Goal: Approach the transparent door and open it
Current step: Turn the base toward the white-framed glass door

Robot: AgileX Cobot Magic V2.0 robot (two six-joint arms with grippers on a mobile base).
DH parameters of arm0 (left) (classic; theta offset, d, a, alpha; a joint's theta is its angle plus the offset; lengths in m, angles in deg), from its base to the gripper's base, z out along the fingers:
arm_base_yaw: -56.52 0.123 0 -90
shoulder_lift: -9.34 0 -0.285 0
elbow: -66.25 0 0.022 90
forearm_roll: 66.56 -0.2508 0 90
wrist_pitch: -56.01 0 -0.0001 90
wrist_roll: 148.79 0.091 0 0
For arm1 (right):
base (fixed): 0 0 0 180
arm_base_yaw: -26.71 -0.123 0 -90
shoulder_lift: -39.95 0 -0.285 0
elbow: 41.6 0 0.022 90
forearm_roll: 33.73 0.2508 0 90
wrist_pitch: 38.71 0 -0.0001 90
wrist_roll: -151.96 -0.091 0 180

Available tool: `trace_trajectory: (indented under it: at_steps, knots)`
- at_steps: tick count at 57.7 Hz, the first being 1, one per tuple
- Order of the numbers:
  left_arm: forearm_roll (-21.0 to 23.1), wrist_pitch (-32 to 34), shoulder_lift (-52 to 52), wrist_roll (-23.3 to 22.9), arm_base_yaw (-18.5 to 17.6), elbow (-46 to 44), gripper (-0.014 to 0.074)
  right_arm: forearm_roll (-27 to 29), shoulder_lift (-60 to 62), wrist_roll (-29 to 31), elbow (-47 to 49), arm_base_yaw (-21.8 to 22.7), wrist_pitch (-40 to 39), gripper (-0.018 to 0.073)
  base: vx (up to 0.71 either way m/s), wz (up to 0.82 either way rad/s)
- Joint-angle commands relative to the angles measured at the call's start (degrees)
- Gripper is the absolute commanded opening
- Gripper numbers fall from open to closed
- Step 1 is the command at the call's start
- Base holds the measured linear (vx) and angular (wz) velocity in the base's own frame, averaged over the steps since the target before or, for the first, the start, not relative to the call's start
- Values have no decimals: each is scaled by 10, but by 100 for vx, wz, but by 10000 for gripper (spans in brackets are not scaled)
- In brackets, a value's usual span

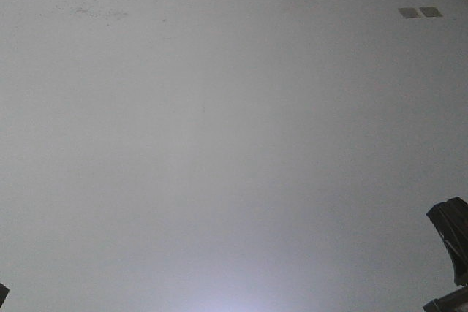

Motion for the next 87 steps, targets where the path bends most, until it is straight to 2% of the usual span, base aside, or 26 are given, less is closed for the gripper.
trace_trajectory:
  at_steps: [1, 54, 87]
  knots:
    - [2, 47, -3, -1, -4, 8, -6, -1, 9, 0, -3, 2, -45, -4, 0, 0]
    - [2, 47, -3, -1, -4, 8, -6, -1, 9, 0, -3, 2, -45, -4, 1, 1]
    - [2, 47, -3, -1, -4, 8, -6, -1, 9, 0, -3, 2, -45, -4, 14, 17]
